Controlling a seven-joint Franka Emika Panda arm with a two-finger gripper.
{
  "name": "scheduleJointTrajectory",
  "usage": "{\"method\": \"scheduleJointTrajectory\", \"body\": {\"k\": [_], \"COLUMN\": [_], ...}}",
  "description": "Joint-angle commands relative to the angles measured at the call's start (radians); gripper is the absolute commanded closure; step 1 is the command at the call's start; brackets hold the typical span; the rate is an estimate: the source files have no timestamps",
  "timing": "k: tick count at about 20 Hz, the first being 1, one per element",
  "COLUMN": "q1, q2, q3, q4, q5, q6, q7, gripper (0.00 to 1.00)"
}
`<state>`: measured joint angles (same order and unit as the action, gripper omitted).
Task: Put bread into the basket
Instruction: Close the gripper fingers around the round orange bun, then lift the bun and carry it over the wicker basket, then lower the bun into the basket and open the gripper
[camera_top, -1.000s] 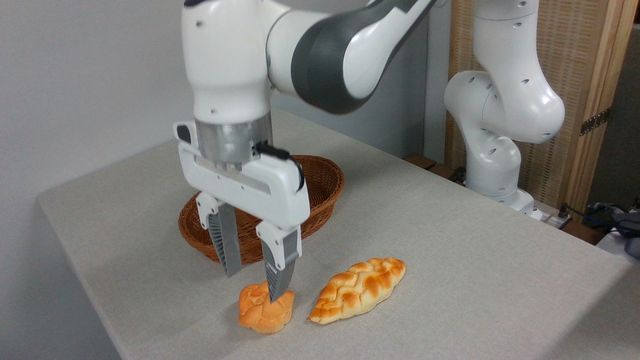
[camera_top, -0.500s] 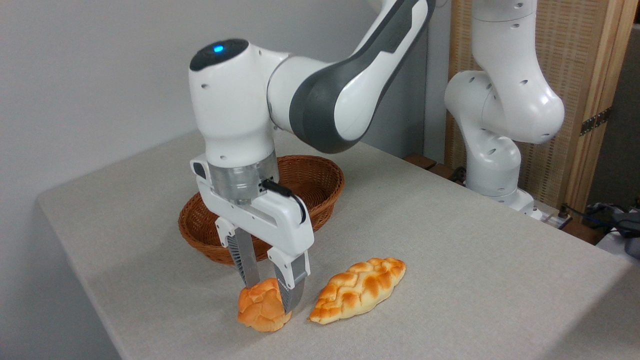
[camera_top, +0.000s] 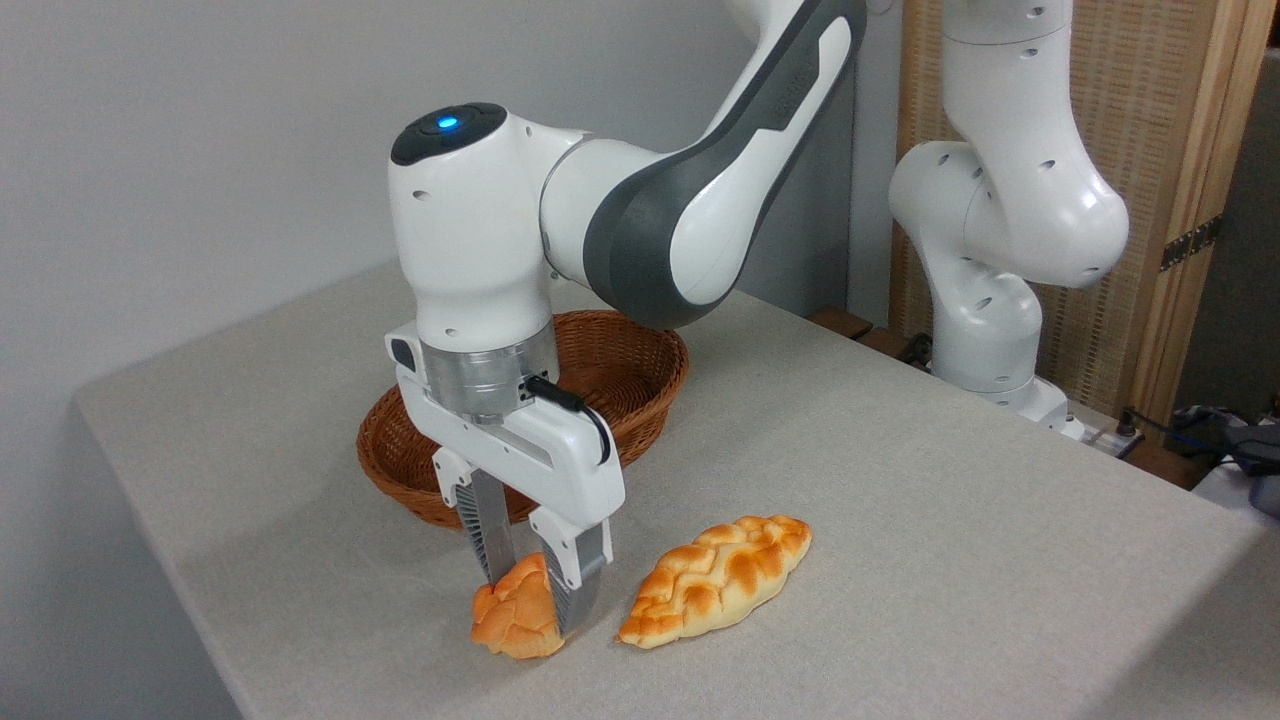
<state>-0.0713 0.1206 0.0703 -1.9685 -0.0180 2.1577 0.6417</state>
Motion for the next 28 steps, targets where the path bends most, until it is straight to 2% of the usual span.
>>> {"method": "scheduleJointTrajectory", "body": {"k": [1,5,10,17,22,28], "q1": [0.001,0.001,0.002,0.005,-0.037,-0.12], "q2": [-0.001,-0.003,-0.022,-0.055,-0.114,-0.122], "q3": [-0.006,-0.006,0.005,-0.003,-0.052,-0.072], "q4": [-0.015,-0.013,0.014,0.164,0.157,0.112], "q5": [-0.046,-0.046,-0.036,-0.045,-0.043,-0.046], "q6": [0.022,0.021,0.011,-0.212,-0.317,-0.321], "q7": [0.021,0.022,0.023,0.019,0.021,0.021], "gripper": [0.57,0.61,0.61,0.61,0.61,0.6]}}
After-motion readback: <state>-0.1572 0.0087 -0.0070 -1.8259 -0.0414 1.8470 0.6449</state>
